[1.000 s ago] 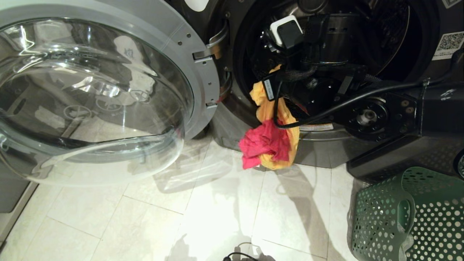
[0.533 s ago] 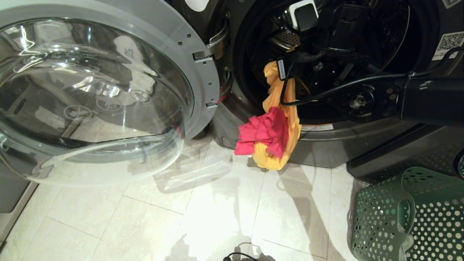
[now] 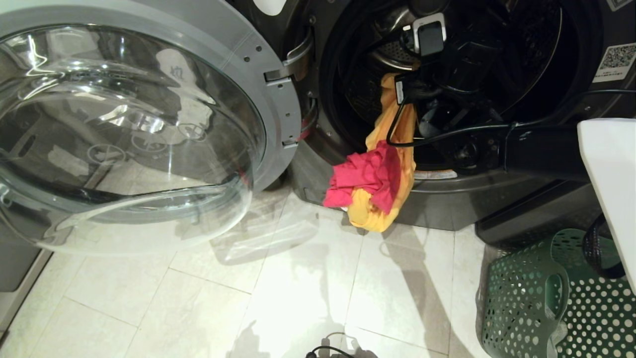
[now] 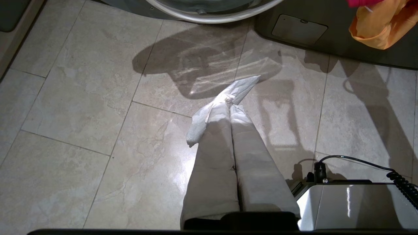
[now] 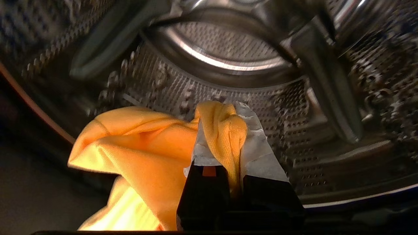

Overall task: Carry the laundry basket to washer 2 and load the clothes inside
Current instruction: Place the clothes into the washing machine

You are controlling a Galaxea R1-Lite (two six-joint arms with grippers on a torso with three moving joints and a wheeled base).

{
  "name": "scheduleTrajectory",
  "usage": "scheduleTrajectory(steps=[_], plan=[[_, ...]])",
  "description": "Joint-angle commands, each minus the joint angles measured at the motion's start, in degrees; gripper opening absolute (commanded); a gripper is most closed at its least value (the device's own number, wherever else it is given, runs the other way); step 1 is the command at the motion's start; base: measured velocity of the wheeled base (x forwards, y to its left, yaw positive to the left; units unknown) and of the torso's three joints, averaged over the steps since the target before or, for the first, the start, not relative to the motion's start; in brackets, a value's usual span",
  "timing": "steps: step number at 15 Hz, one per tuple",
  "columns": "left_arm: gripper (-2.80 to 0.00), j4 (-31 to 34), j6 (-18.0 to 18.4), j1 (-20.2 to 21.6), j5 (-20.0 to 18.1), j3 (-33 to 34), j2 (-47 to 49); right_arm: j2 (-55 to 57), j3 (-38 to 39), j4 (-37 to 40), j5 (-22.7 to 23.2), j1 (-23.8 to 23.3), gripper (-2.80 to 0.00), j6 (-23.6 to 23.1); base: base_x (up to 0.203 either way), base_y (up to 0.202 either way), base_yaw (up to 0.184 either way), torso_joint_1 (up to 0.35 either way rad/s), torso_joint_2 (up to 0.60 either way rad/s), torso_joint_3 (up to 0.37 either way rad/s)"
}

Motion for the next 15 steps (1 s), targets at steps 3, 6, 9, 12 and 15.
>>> scheduleTrajectory(steps=[3, 6, 9, 12, 15], plan=[[-2.80, -0.01, 0.00, 0.02, 0.01, 0.00, 0.09, 0.50, -0.18, -2.90, -0.51, -1.79, -2.80, -0.12, 0.000, 0.000, 0.000, 0.000, 0.00, 0.000], [-2.80, -0.09, 0.07, 0.02, 0.01, 0.00, 0.09, -0.36, -0.19, -8.19, -0.56, -2.29, -2.80, -0.66, 0.000, 0.000, 0.000, 0.000, 0.00, 0.000], [-2.80, -0.09, 0.07, 0.02, 0.01, 0.00, 0.09, -2.25, -0.01, -9.34, -0.56, -2.59, -2.80, -0.83, 0.000, 0.000, 0.000, 0.000, 0.00, 0.000], [-2.80, -0.09, -0.01, 0.02, 0.01, 0.00, 0.09, -2.42, -0.02, -9.38, -0.56, -2.56, -2.80, -0.83, 0.000, 0.000, 0.000, 0.000, 0.00, 0.000], [-2.80, -0.06, -0.01, 0.02, 0.01, 0.00, 0.09, -3.92, -0.19, -9.55, -0.47, -2.51, -2.80, -0.70, 0.000, 0.000, 0.000, 0.000, 0.00, 0.000]])
